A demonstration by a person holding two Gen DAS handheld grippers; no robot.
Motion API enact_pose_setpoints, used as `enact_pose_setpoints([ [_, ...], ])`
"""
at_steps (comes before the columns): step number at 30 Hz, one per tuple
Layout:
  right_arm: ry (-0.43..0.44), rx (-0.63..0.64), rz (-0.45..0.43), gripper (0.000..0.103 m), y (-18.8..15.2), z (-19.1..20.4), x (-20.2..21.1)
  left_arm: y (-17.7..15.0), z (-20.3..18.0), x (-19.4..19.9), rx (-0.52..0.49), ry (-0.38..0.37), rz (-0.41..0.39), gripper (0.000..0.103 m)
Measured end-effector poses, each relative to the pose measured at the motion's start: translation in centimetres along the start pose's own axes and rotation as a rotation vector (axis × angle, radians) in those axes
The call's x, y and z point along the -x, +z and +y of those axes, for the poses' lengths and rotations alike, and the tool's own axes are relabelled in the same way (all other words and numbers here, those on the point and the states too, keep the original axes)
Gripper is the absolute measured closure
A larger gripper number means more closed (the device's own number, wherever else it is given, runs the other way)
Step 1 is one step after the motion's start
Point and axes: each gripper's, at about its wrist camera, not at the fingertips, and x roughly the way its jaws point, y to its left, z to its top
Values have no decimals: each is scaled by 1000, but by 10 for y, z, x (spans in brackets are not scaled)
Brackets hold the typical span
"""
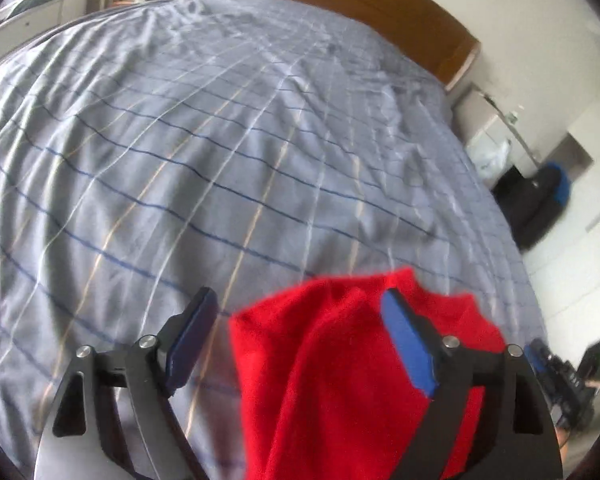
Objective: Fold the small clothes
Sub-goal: 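Grasp the hem with the left gripper while the right gripper grasps the hem, fold toward the collar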
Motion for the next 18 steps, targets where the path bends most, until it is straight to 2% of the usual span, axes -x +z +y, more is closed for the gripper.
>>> enact_pose_setpoints([
  [2, 53, 127, 28, 66, -7, 25, 15, -18, -8, 11, -72, -46, 9, 16],
  [3, 75, 165, 46, 66, -13, 33, 19, -29, -15, 11, -113, -56, 21, 10],
  [5, 160, 249, 120, 59, -34, 51, 24, -54, -22, 3, -187, -41, 67, 5],
  [6, 196, 279, 176, 52, -49, 56, 23, -66, -22, -8, -216, -1, 114, 5],
  [7, 190, 298, 210, 47, -62, 55, 20, -72, -19, -17, -225, 40, 151, 6],
  [8, 160, 310, 230, 47, -71, 52, 17, -82, -14, -23, -217, 98, 186, 11],
  [10, -6, 306, 275, 50, -88, 31, 7, -91, -7, -5, -180, 101, 145, 13],
  [11, -48, 276, 264, 55, -92, 21, 14, -97, -6, 16, -158, 103, 108, 13],
  [12, -52, 261, 242, 58, -93, 19, 24, -101, -5, 28, -151, 95, 92, 11],
  [13, -69, 270, 186, 55, -97, 23, 47, -109, -6, 44, -147, 79, 73, 9],
  [14, -71, 294, 153, 52, -100, 27, 62, -120, -5, 60, -152, 68, 56, 6],
  [16, -57, 372, 94, 33, -119, 41, 97, -147, -5, 85, -190, 84, 32, 6],
  [18, -75, 431, 68, 30, -148, 49, 121, -176, -4, 94, -233, 112, 21, 5],
])
